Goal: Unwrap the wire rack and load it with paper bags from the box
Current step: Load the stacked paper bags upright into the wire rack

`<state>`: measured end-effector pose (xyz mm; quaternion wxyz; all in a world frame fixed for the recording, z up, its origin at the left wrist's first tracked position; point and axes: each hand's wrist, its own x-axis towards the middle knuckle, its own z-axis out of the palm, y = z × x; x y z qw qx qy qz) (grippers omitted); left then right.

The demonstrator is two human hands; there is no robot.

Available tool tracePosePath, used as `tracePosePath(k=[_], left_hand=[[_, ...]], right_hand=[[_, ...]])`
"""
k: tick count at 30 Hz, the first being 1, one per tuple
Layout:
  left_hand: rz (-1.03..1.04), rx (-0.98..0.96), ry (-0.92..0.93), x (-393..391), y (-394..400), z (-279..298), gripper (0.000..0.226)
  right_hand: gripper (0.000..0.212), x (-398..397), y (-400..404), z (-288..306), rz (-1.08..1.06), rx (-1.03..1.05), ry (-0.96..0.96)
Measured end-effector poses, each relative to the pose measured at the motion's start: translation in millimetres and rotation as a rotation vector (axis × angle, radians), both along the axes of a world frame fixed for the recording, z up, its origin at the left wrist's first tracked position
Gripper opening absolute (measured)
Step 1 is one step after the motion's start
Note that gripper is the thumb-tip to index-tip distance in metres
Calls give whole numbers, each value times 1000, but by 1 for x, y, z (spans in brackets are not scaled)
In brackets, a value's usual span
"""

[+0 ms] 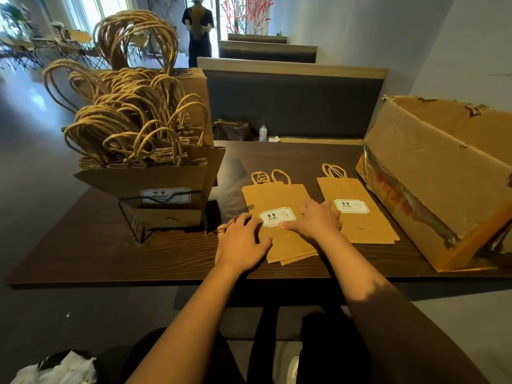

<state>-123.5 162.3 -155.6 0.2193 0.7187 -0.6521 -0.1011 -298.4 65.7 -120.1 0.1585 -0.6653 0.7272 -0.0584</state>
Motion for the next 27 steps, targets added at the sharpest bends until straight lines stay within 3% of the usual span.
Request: tracePosePath(k=[4, 8, 10, 13, 15, 17, 19, 23, 27], left_hand=[[-7, 1, 12, 0, 0, 2, 57], [5, -31, 71, 1, 1, 2, 59], [20, -54, 147, 1, 1, 2, 60], [57, -41, 252, 3, 2, 6, 68], [105, -41, 475, 6, 3, 14, 78], [98, -58, 861, 8, 4, 24, 68], [38, -81, 1100, 10, 2, 35, 57], [-80, -170, 1053, 12, -3, 47, 37], [-124, -155, 971, 5, 0, 38, 31]], right_hand=[[91, -1, 4, -7, -12, -81, -211], [81, -1, 9, -10, -94, -145, -591], [84, 0, 10, -8, -138, -75, -785], [56, 1, 20, -1, -80, 47, -955], [39, 0, 30, 3, -9, 25, -1101], [34, -3, 39, 8, 95, -63, -1240], [36, -7, 45, 18, 172, -137, -1334], [28, -11, 49, 30, 195, -194, -1235], [49, -2, 48, 14, 135, -27, -896]])
